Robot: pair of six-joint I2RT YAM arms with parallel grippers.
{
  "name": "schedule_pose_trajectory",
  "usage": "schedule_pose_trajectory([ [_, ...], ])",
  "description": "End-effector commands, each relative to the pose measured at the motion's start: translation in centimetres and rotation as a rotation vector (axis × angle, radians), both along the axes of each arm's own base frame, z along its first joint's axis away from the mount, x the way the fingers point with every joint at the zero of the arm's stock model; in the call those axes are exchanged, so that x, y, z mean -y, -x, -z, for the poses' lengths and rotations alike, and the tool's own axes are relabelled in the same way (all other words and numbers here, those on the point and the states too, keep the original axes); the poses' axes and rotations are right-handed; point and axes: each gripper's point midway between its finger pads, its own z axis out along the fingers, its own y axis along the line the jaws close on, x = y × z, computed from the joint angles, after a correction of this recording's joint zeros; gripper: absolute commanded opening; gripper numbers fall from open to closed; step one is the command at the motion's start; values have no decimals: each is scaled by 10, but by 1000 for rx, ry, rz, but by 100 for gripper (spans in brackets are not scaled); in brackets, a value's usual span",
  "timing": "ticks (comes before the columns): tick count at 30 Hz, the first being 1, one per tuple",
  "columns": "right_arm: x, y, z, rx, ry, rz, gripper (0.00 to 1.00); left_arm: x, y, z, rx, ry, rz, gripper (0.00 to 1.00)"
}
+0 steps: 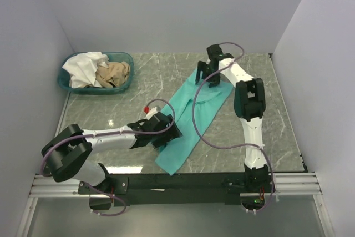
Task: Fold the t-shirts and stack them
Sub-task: Fold the tshirt
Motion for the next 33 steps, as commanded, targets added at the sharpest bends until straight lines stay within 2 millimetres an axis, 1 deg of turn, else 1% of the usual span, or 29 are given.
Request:
schedule_pose_trajectory([
  [1,-34,5,1,-51,-33,-114,84,16,36,18,-132,23,31,99],
  [2,-45,6,9,-57,-39,-147,84,25,35,12,-121,49,37,99],
  [3,-51,4,11,-52,-43,-162,84,32,45,13,-124,34,60,99],
  [4,-59,-4,4,-21,-48,-175,84,34,47,13,-120,18,57,99],
  [6,-71,-15,3,0,-82,-187,84,41,56,12,-124,-15,62,99],
  [7,-79,-17,2,1,-126,-198,84,44,60,11,-126,-17,70,99],
  [8,-83,-19,6,-4,-146,-191,84,47,63,9,-131,-11,67,99],
  [9,-88,-27,-2,24,-166,-192,84,49,70,11,-135,-20,78,99],
  [11,-92,-34,-5,43,-185,-180,84,53,77,10,-144,-17,77,99],
  [12,-94,-39,-10,69,-191,-180,85,55,85,11,-150,-23,91,99],
  [13,-95,-39,-12,73,-195,-179,85,54,89,13,-156,-34,92,99],
  [15,-96,-40,-18,88,-204,-190,86,61,99,12,-156,-30,113,99],
  [16,-95,-40,-19,89,-198,-191,86,59,102,13,-155,-49,112,99],
  [17,-93,-41,-22,97,-188,-187,86,62,104,11,-155,-49,110,99],
  [18,-92,-41,-25,103,-187,-190,86,64,111,10,-152,-52,124,99],
  [20,-92,-43,-32,122,-180,-203,86,67,114,5,-134,-52,128,99],
  [21,-90,-45,-35,133,-167,-199,86,69,122,3,-129,-58,143,100],
  [23,-86,-49,-45,158,-154,-191,86,68,126,-2,-125,-82,139,99],
  [24,-84,-49,-48,165,-146,-187,86,68,133,-5,-118,-90,153,99],
  [25,-82,-48,-52,168,-131,-185,87,69,135,-8,-105,-96,156,99],
  [26,-78,-49,-62,185,-118,-183,87,71,133,-16,-79,-93,146,99],
  [28,-75,-45,-73,193,-108,-191,89,67,137,-21,-56,-123,158,99],
  [29,-75,-44,-91,221,-114,-197,89,70,135,-29,-39,-117,163,99],
  [30,-75,-40,-97,223,-114,-203,90,66,132,-34,-16,-132,156,100],
  [31,-74,-38,-108,241,-106,-203,91,65,129,-38,-1,-131,148,99],
  [32,-70,-36,-128,275,-103,-198,91,63,122,-50,38,-118,132,99],
  [33,-66,-35,-140,297,-95,-191,92,61,120,-55,53,-121,133,99],
])
